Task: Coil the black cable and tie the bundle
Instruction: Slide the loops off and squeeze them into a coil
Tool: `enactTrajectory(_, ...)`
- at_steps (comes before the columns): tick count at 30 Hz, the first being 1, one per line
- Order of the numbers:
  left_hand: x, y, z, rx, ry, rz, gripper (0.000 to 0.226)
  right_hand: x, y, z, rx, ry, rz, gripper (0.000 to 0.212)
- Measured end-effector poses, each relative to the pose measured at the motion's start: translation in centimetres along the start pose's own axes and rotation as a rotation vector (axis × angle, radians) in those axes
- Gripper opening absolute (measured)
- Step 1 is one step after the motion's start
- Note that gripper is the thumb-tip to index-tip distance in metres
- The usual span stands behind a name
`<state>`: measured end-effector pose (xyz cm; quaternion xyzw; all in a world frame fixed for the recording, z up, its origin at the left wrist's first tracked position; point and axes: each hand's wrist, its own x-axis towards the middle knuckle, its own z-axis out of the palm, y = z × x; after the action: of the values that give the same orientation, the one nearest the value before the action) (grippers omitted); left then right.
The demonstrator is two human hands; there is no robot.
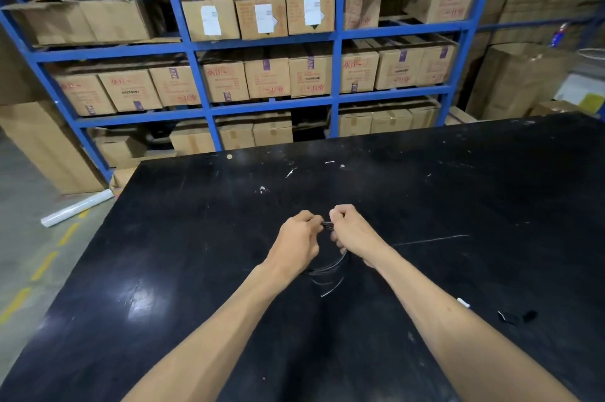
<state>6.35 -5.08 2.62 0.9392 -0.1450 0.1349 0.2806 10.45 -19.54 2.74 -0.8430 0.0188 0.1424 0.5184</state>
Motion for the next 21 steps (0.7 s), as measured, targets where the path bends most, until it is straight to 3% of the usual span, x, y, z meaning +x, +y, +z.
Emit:
enactTrajectory(5,1.6,1.9,2.6,-0.08,0.056,-0.09,0.017,-1.0,4.0,-3.7,0.34,-0.066,-0.017,0.036)
enactTrajectory(9,3.1,4.7,6.4,-0.257,0.021,-0.179,0.015,-1.9,7.3,-7.3,0.303,0.096,-0.038,0.025)
enactTrajectory(13,5.1,8.0,9.9,-0.657,-0.2,-0.503,0.02,-1.9,10.9,-11.5,0.307,0.214,0.048,0.026)
enactTrajectory(15,6.4,9.7,11.5,-0.814,-0.208,-0.62,0.02,-1.7,12.3,-13.7,0.324,0.224,0.062,0.025)
enactTrajectory(21,9.3,13.5,17.5,-0.809,-0.129,-0.712,0.025,0.4,16.6,-20.4,0.332,0.115,0.113,0.022)
